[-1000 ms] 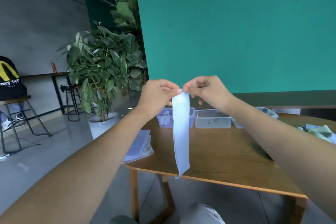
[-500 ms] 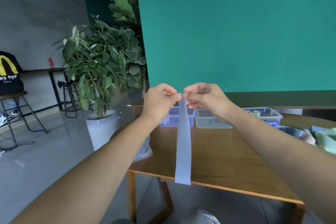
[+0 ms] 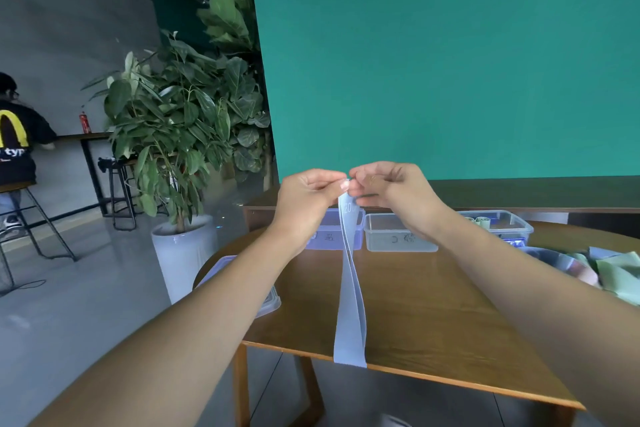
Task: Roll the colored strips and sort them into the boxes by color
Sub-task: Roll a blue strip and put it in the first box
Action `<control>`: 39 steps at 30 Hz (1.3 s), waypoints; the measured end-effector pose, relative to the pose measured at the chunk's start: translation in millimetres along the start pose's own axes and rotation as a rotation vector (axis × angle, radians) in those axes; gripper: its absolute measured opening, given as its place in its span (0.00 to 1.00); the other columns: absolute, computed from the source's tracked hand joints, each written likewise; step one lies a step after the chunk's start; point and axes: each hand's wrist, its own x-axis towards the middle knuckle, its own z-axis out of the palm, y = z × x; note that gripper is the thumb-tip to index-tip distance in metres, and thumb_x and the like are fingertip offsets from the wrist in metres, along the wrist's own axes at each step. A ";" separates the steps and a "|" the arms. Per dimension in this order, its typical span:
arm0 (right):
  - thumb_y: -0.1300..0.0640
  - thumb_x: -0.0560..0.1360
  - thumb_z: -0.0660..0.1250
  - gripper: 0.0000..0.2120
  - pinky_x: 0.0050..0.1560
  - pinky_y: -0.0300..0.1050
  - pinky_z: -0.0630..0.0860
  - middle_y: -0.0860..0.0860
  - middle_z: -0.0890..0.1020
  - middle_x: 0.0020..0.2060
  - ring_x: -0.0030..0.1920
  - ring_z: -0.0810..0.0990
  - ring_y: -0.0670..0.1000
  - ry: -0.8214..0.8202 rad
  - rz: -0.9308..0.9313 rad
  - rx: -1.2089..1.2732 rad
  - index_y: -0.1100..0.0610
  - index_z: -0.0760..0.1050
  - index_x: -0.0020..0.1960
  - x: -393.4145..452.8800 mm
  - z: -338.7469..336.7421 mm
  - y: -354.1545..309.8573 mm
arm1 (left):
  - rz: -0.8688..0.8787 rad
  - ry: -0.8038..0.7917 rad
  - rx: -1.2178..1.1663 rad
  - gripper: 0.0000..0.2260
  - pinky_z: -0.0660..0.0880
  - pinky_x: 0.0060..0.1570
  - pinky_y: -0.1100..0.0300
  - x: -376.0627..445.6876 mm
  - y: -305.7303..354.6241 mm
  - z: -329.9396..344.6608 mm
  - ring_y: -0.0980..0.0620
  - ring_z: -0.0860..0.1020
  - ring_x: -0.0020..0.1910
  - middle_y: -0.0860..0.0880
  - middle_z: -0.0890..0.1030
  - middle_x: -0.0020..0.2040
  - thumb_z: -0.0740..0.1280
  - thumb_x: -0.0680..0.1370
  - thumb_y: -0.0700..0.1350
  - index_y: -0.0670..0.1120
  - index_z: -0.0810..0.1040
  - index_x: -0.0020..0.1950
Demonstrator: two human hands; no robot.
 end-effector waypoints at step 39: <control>0.61 0.76 0.73 0.05 0.36 0.34 0.78 0.55 0.85 0.38 0.37 0.85 0.44 -0.161 0.340 -0.179 0.63 0.84 0.50 64.3 4.7 164.6 | -0.182 0.047 0.410 0.03 0.79 0.35 0.60 38.6 -168.7 -23.5 0.55 0.84 0.36 0.53 0.85 0.36 0.72 0.76 0.42 0.48 0.86 0.45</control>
